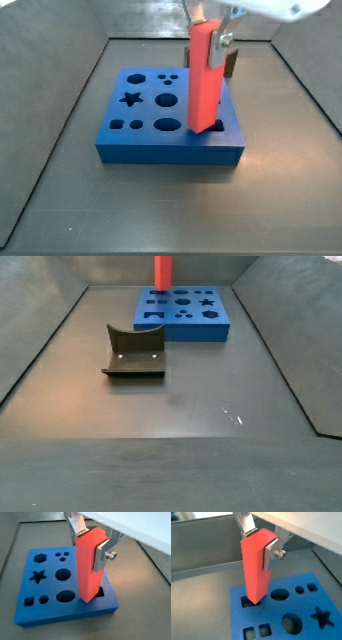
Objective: Insert the rectangle object.
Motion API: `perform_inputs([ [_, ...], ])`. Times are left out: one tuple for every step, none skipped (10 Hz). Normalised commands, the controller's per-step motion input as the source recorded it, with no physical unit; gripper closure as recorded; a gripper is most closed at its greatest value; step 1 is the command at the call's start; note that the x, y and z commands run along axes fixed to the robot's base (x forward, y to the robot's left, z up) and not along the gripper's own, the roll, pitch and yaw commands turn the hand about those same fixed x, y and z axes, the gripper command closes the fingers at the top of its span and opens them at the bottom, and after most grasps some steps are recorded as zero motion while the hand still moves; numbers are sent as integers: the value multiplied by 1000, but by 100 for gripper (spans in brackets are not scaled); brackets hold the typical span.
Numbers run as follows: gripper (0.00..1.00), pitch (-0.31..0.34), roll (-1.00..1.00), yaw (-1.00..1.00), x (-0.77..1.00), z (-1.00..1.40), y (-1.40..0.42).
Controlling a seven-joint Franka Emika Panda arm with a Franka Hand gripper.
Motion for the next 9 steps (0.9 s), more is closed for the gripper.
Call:
perform_inputs([
  [100, -26, 90, -1000, 11, -274, 0],
  [100, -23, 87, -1000, 20, -271, 0],
  [100, -19, 86, -1000, 37, -266, 0],
  [100, -14, 124, -929, 154, -326, 0],
  [100, 0, 147, -874, 189, -363, 0],
  [100, 0, 174, -814, 203, -411, 0],
  [100, 43, 193, -569, 409, -374, 0],
  [100, 94, 179, -494, 400, -371, -69],
  [100, 124, 199, -389, 486, -371, -77],
])
